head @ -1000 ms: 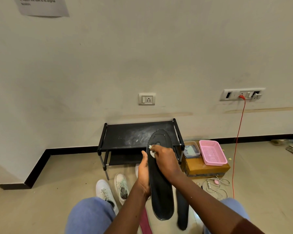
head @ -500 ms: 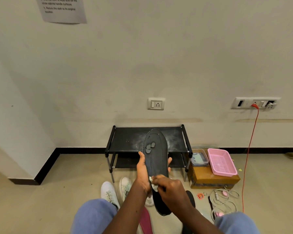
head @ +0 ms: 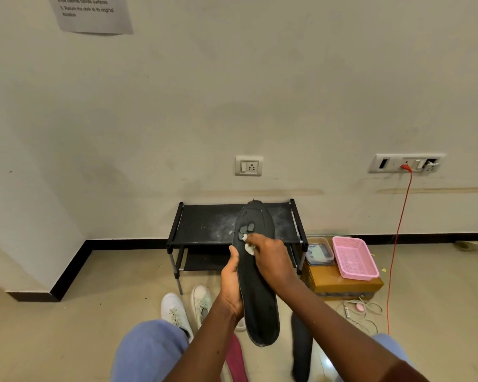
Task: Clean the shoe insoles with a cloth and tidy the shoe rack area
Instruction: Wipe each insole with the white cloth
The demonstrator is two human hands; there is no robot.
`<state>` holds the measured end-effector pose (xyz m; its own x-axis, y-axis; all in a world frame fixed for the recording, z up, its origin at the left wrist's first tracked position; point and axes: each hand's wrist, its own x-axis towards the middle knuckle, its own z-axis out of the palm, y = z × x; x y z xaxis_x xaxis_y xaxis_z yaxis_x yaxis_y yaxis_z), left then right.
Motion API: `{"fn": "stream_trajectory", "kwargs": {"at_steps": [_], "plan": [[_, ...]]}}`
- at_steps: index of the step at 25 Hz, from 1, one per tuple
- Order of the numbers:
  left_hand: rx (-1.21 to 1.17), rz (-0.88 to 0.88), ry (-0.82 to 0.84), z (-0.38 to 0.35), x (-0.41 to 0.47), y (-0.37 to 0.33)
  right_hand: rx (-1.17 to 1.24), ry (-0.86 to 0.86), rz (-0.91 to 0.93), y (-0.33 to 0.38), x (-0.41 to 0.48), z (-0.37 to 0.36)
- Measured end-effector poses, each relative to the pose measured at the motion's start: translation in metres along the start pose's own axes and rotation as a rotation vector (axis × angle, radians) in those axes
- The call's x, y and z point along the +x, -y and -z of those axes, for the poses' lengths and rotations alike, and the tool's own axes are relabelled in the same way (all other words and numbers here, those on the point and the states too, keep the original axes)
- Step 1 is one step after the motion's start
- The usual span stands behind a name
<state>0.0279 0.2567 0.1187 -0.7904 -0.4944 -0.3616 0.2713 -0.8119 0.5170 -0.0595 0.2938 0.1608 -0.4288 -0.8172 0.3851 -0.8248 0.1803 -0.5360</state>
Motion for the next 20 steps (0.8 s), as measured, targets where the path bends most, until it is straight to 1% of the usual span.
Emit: {"fn": "stream_trajectory", "kwargs": {"at_steps": [3, 5, 8, 11, 14, 17, 20], "plan": [[-0.006, 0.017, -0.005, 0.004, 0.005, -0.007, 0.047, 0.061, 0.083, 0.005, -0.022, -0.005], [-0.05, 0.016, -0.015, 0.004, 0.009, -0.013, 0.089, 0.052, 0.146, 0.008, -0.043, -0.007], [-0.122, -0.037, -0.047, 0.003, 0.016, -0.021, 0.161, 0.05, 0.25, 0.002, -0.074, -0.007], [-0.133, -0.045, -0.057, 0.003, 0.018, -0.024, 0.14, 0.047, 0.275, -0.004, -0.095, -0.008], [-0.124, -0.04, -0.078, 0.0, 0.018, -0.02, 0.085, 0.028, 0.292, -0.007, -0.09, -0.011], [-0.083, -0.03, -0.08, -0.003, 0.016, -0.015, -0.001, -0.02, 0.22, -0.009, -0.057, -0.015], [0.075, -0.024, -0.069, -0.001, 0.014, -0.007, -0.091, -0.031, 0.043, -0.012, -0.017, -0.015]]}}
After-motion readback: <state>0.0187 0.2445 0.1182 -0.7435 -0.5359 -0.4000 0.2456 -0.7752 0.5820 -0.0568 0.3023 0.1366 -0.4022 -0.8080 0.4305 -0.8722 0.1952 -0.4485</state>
